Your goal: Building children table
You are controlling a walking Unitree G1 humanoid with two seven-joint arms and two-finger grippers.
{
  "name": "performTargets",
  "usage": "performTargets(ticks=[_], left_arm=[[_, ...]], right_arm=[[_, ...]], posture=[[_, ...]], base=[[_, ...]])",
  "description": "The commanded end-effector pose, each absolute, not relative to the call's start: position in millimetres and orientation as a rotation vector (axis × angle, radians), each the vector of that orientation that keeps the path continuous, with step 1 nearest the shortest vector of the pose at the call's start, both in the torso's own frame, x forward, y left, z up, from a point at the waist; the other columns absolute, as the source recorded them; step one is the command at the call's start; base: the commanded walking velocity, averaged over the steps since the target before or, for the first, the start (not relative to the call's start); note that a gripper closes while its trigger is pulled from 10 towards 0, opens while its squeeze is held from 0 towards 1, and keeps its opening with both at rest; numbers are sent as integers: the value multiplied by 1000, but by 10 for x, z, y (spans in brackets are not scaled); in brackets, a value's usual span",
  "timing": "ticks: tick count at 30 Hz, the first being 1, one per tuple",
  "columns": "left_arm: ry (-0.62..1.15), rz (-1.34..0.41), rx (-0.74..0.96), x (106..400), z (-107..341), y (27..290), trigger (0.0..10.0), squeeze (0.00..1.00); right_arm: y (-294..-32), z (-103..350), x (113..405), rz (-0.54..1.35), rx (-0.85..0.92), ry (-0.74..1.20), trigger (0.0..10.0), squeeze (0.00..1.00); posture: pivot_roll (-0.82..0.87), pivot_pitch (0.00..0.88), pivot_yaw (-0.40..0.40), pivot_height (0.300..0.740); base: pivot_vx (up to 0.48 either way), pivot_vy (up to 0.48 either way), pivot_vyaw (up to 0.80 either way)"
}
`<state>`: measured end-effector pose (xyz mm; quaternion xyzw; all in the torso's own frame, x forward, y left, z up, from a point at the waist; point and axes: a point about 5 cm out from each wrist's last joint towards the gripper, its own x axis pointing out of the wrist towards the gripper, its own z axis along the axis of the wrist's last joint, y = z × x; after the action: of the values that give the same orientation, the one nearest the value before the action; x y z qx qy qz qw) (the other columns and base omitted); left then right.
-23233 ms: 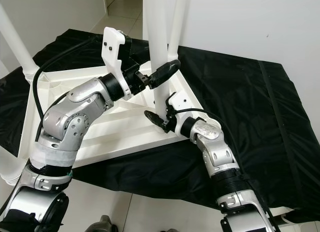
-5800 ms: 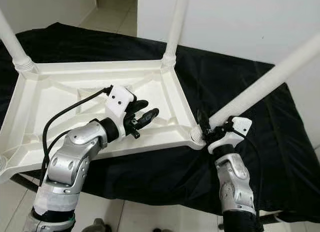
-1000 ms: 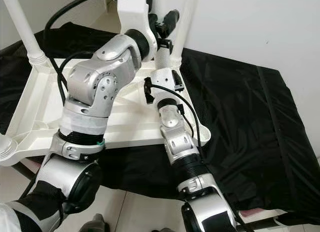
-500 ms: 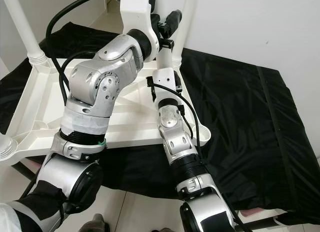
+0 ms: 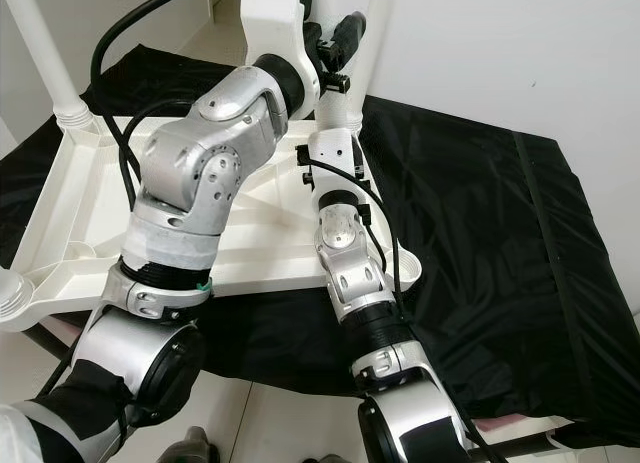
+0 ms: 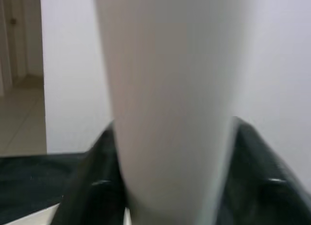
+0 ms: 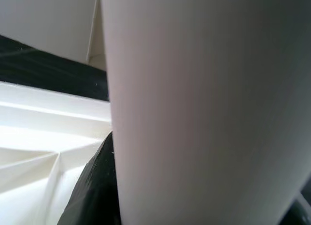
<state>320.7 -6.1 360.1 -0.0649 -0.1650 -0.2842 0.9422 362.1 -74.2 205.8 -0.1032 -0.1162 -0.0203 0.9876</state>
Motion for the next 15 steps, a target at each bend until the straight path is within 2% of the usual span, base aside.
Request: performTargets(ticks=[1, 6, 10, 11, 12, 13, 15], left_arm=[[-367, -651, -137, 3131, 3649, -147, 10000, 1000], [-380, -668, -151, 3105, 3673, -147, 10000, 1000], [-391, -680, -157, 3084, 3691, -148, 10000, 1000], [-400, -697, -167, 3066, 3697, -150, 10000, 498], [-400, -697, -167, 3066, 3697, -150, 10000, 498], [-407, -708, -176, 3049, 3699, -147, 10000, 0], [-414, -720, -194, 3024, 3690, -130, 10000, 0]], right_arm=[[-740, 2029, 3639, -30, -199, -205, 10000, 0], [-697, 1991, 3648, 16, -102, -162, 10000, 0], [-704, 1974, 3654, 15, -91, -149, 10000, 0], [-722, 1973, 3660, 12, -49, -144, 10000, 0], [-722, 1973, 3660, 12, -49, -144, 10000, 0], [-740, 1972, 3665, 12, 29, -126, 10000, 0], [-788, 1983, 3675, 0, 78, -126, 10000, 0]], posture=[[175, 40, -108, 740], [175, 38, -107, 740], [176, 39, -107, 740], [174, 40, -106, 740], [174, 40, -106, 740], [172, 40, -106, 740], [171, 43, -105, 740]], base=[[0, 0, 0], [0, 0, 0], [0, 0, 0], [0, 0, 0], [0, 0, 0], [0, 0, 0], [0, 0, 0]])
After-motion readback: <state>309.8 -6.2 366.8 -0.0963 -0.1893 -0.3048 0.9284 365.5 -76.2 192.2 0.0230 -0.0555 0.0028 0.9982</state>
